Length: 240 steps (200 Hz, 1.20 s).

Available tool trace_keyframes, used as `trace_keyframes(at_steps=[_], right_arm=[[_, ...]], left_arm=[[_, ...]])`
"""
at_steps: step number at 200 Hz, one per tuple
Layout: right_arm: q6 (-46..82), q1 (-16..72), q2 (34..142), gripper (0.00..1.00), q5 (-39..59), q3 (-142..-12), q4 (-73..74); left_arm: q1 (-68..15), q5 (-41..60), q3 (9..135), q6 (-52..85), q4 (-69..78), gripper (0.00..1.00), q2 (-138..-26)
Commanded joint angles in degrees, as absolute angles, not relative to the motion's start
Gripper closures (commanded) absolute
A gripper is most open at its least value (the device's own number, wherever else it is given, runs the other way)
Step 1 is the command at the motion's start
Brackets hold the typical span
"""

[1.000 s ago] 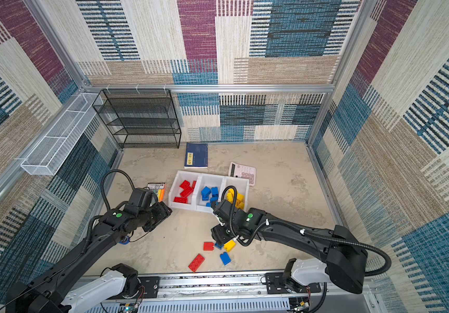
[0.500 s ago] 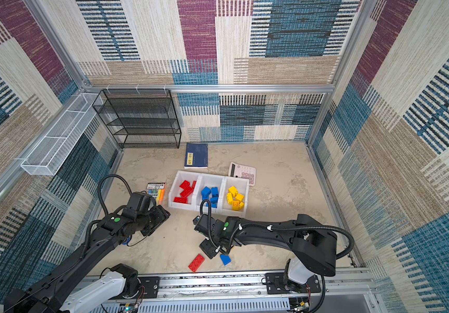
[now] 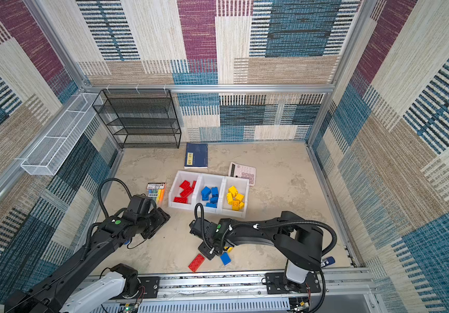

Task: Sort the legos into containers by color
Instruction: 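Lower the right gripper onto the red 2x2 brick and close, then carry the red brick with the right gripper into the red compartment and release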

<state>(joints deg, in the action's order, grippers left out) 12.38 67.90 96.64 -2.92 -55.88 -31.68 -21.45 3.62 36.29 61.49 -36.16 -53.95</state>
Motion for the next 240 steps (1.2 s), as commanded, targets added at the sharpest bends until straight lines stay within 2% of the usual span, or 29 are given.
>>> trace_keyframes(at_steps=[1, 37, 89, 125, 169, 240], right_arm=[[12.04, 67.95, 97.68, 0.39, -4.26, -56.34, -30.26], [13.33, 68.01, 98.96, 0.57, -5.46, -56.73, -29.45], [14.85, 67.58, 99.05, 0.65, -6.33, -57.73, -28.35], [13.28, 64.35, 97.94, 0.66, -5.55, -61.05, -28.59], [7.17, 55.93, 102.51, 0.63, -4.88, -80.21, -31.41], [8.74, 50.98, 125.00, 0.65, -5.27, -111.95, -39.07]], left_arm=[[-21.41, 3.94, 35.73, 62.72, -34.82, 0.33, -53.91], [-21.38, 3.96, 35.49, 62.75, -34.89, 0.33, -53.82], [-21.34, 3.87, 35.23, 62.75, -34.61, 0.33, -53.77], [-21.36, 4.46, 34.79, 62.64, -34.48, 0.33, -53.54], [-21.30, 6.58, 31.40, 64.15, -33.43, 0.33, -49.98], [-21.33, 8.32, 26.63, 64.69, -34.71, 0.33, -44.22]])
